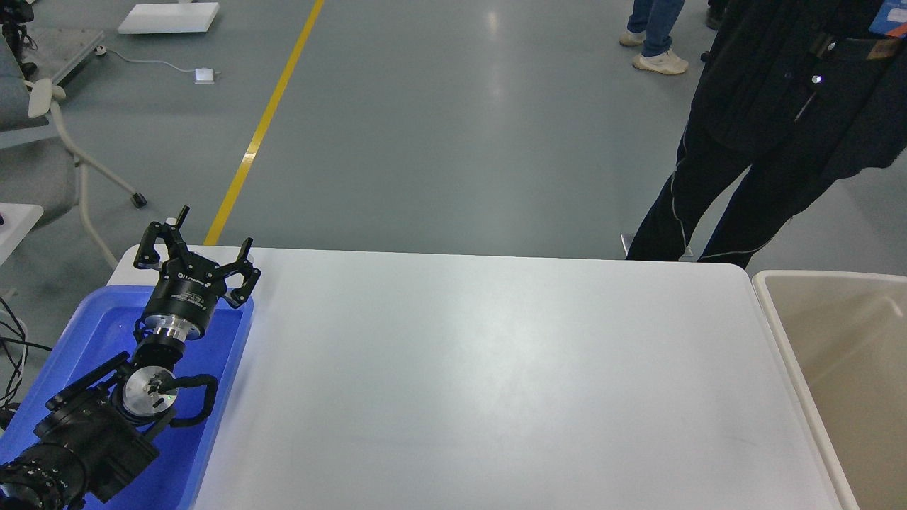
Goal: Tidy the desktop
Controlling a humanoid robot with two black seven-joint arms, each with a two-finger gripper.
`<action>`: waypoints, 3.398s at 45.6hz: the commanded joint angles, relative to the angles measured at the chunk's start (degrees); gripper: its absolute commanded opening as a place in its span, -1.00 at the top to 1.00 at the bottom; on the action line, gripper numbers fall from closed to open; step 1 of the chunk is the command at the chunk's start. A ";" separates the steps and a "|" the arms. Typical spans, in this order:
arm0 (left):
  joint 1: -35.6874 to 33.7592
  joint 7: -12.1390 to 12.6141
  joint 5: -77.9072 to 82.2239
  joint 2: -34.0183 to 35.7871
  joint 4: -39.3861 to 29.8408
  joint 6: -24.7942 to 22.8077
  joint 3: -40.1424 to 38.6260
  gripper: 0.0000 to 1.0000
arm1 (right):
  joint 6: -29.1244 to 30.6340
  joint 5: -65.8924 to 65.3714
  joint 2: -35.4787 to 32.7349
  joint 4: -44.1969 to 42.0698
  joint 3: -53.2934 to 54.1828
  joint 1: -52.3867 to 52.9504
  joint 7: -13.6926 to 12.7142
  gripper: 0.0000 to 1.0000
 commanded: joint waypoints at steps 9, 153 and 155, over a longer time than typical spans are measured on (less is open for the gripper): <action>0.00 0.00 0.02 0.00 0.00 -0.02 0.00 -1.00 | -4.98 3.59 5.08 -0.84 -0.52 -8.95 -2.16 1.00; 0.00 0.00 -0.06 0.00 0.00 -0.02 0.00 -1.00 | -1.47 9.83 5.43 51.55 61.01 -20.99 26.85 -1.00; 0.00 0.00 -0.06 0.00 0.00 0.07 0.00 -1.00 | -1.47 9.83 5.52 51.55 60.83 -21.78 26.85 -1.00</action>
